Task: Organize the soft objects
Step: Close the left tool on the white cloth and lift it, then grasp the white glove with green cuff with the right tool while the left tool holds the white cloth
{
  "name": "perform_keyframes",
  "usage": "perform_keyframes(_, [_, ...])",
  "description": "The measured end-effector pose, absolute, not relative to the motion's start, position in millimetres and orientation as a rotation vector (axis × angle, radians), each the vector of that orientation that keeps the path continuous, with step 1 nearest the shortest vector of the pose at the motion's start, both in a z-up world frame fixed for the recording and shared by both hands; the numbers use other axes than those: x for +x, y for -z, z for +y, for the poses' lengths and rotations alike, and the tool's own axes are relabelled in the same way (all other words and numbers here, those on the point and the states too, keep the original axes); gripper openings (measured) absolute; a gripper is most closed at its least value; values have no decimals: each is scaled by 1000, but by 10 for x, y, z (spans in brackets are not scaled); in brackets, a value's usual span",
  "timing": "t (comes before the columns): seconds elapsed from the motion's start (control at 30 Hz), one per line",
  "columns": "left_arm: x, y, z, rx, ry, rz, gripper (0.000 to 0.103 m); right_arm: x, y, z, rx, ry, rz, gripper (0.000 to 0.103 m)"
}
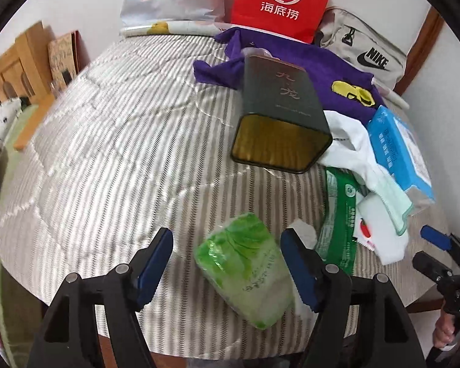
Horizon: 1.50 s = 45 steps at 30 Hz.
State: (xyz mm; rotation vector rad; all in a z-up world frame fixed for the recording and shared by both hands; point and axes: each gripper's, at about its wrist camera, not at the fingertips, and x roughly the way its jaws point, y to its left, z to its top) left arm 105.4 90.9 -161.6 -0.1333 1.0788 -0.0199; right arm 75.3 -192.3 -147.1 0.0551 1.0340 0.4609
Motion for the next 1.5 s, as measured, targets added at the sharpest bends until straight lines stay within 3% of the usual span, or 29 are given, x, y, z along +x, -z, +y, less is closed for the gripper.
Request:
perform_keyframes(0.27, [917, 1468, 595, -94, 202, 1019, 70, 768, 1513, -1932, 64, -460, 1048, 84])
perform_keyframes(0.37, [985, 1589, 407, -11, 192, 1041, 52, 757, 1497, -1934, 62, -462, 1039, 84])
perform_keyframes(0.47, [1042, 1704, 308, 51, 176, 1036, 44, 752, 1494, -1943, 61, -459, 1025, 84])
perform_keyframes(0.6, [1044, 1687, 311, 57, 206, 1009, 18, 790, 1562, -1890, 35, -441, 1022, 84])
perform_keyframes(0.87, [1083, 1647, 453, -79, 285, 1001, 16, 879, 1720, -1647, 0, -462, 1023, 83])
perform_keyframes(0.9, [1091, 1656, 462, -91, 284, 1004, 16, 888, 1751, -1604, -2, -468, 1032, 77])
perform_keyframes(0.93, [1098, 1663, 469, -97, 285, 1005, 16, 883, 1763, -1582, 0, -484, 1025, 55])
perform_keyframes(0.97, [1100, 1672, 481, -106, 287, 1008, 16, 869, 1771, -1567, 2, -501, 1024, 49])
perform_keyframes(1.3, [1095, 1675, 568, -207, 331, 1004, 16, 534, 1637, -1767, 177, -809, 1077, 49])
perform_keyframes(1.5, [1029, 1621, 535, -218, 347, 990, 16, 564, 1444, -1863, 257, -765, 977, 49])
